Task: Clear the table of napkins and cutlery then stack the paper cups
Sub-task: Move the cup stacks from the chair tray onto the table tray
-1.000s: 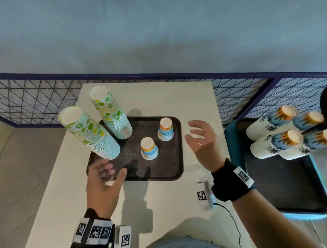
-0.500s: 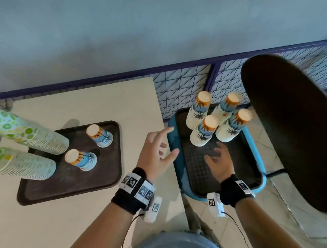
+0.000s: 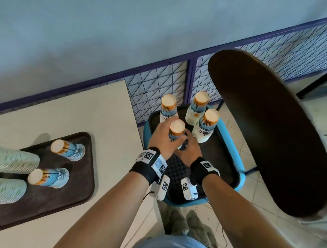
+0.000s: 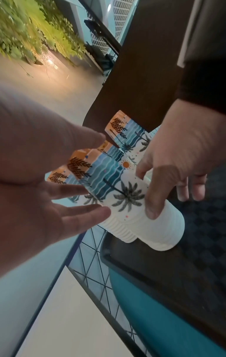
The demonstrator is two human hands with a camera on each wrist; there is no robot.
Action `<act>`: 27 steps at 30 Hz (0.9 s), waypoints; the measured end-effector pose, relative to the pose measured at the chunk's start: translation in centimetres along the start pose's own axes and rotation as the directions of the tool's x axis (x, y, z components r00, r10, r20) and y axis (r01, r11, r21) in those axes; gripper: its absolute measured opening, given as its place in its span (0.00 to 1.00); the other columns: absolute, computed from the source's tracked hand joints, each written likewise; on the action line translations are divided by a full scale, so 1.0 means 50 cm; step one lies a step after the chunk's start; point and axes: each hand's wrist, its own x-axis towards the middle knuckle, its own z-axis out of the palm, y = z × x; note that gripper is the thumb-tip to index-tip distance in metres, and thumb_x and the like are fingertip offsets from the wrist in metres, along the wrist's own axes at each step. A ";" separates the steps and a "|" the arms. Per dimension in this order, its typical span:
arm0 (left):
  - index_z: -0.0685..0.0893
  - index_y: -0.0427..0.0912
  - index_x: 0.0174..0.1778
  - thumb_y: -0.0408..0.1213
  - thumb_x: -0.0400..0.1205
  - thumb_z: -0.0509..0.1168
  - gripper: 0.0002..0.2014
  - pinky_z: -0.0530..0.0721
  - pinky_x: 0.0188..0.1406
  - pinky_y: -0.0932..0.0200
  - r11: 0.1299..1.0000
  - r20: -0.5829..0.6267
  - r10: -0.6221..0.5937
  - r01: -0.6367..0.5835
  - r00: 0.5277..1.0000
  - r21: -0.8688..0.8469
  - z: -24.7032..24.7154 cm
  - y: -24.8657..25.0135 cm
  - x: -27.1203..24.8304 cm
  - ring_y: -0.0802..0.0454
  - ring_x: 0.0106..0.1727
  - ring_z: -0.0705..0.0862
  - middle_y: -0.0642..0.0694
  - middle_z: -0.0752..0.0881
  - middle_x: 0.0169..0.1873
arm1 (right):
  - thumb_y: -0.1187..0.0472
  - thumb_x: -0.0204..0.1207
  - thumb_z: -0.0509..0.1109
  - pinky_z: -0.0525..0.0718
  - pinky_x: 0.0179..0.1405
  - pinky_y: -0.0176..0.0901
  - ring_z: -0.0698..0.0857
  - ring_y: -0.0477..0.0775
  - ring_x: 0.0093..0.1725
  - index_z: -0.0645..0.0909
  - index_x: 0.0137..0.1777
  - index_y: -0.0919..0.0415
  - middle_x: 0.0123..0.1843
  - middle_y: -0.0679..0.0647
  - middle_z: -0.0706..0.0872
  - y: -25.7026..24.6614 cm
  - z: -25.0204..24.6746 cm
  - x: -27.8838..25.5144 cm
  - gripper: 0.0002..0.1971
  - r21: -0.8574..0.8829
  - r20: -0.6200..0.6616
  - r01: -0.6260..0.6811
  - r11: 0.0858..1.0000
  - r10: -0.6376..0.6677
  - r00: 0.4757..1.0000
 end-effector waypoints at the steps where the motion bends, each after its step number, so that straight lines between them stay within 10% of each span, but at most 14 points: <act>1: 0.70 0.64 0.80 0.51 0.79 0.78 0.34 0.83 0.73 0.46 1.000 -0.011 -0.007 0.007 1.000 -0.014 0.003 0.001 0.000 0.48 0.73 0.81 0.49 0.80 0.73 | 0.32 0.59 0.75 0.80 0.75 0.65 0.76 0.60 0.79 0.56 0.87 0.44 0.81 0.56 0.74 -0.006 -0.001 0.001 0.56 -0.014 0.013 0.013 1.000 -0.013 1.000; 14: 0.73 0.58 0.77 0.46 0.81 0.78 0.30 0.88 0.69 0.41 0.979 -0.066 -0.087 0.073 0.994 -0.188 -0.029 -0.012 -0.027 0.49 0.69 0.85 0.53 0.84 0.70 | 0.44 0.66 0.85 0.81 0.67 0.47 0.83 0.55 0.61 0.65 0.82 0.42 0.66 0.56 0.79 -0.042 0.000 -0.003 0.45 -0.035 0.024 0.124 0.992 -0.123 0.992; 21: 0.63 0.67 0.82 0.46 0.75 0.84 0.45 0.81 0.62 0.64 0.925 0.042 -0.169 0.173 0.985 -0.339 -0.025 -0.031 -0.066 0.63 0.67 0.81 0.68 0.77 0.68 | 0.41 0.61 0.83 0.86 0.69 0.53 0.84 0.52 0.65 0.69 0.78 0.36 0.67 0.52 0.78 -0.036 -0.006 -0.027 0.44 0.128 -0.001 0.136 0.982 -0.137 0.991; 27: 0.64 0.45 0.86 0.26 0.76 0.81 0.46 0.84 0.51 0.77 0.860 0.190 -0.177 0.245 0.966 -0.447 -0.009 -0.036 -0.077 0.81 0.55 0.86 0.58 0.83 0.64 | 0.44 0.65 0.85 0.87 0.66 0.58 0.84 0.50 0.70 0.72 0.78 0.36 0.69 0.49 0.84 -0.051 -0.033 -0.067 0.41 0.232 0.066 0.221 0.947 -0.242 0.968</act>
